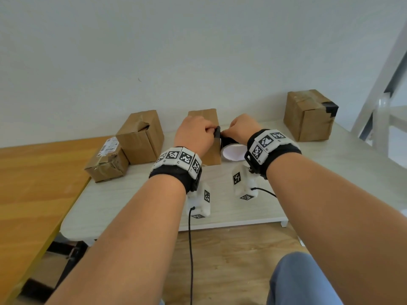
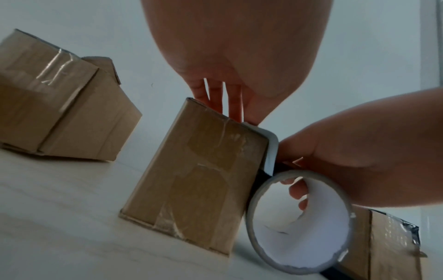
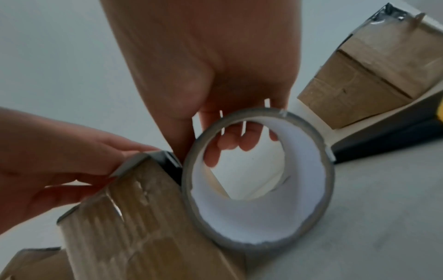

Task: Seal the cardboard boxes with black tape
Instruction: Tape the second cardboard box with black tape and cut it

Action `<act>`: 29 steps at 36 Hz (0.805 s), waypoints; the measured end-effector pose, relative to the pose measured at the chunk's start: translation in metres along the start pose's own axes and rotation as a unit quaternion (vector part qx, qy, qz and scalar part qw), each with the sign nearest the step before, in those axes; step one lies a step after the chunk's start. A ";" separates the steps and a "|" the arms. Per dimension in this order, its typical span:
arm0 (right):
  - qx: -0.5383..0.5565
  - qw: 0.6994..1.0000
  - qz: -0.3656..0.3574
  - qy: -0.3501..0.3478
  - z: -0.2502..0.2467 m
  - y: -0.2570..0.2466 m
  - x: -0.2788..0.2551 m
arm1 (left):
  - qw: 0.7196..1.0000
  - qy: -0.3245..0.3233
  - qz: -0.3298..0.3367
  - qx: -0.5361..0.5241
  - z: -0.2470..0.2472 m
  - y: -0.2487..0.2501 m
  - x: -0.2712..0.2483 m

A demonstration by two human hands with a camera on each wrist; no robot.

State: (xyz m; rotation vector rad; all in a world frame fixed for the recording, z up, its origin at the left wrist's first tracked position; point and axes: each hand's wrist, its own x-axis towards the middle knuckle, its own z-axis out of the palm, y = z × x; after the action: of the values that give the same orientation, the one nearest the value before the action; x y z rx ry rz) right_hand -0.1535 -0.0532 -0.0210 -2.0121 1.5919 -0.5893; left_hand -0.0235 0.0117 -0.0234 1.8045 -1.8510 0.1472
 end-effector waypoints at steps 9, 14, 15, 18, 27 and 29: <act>0.047 0.982 -0.096 0.156 0.018 0.010 -0.010 | 0.999 -0.012 -0.013 -0.033 -0.006 -0.002 -0.003; 0.072 0.983 -0.109 0.132 0.013 0.006 -0.019 | 0.999 -0.019 -0.014 -0.021 -0.005 -0.002 -0.003; 0.072 0.986 -0.105 0.109 0.013 0.006 -0.021 | 0.999 -0.020 -0.014 -0.021 -0.004 -0.002 -0.003; 0.056 0.992 -0.099 0.058 0.018 0.007 -0.021 | 0.999 -0.021 -0.014 -0.023 -0.004 -0.003 -0.002; -0.081 0.990 -0.104 0.048 0.014 0.005 -0.026 | 1.000 -0.029 0.004 0.004 -0.002 -0.005 0.002; -0.060 0.990 -0.114 0.065 0.016 0.006 -0.025 | 1.000 -0.026 0.007 0.011 -0.001 -0.005 0.001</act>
State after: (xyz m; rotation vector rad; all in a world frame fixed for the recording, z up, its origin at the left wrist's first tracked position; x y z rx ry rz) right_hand -0.1540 -0.0285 -0.0380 -2.3082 1.5126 -0.7372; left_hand -0.0182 0.0109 -0.0231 1.8278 -1.9047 0.1273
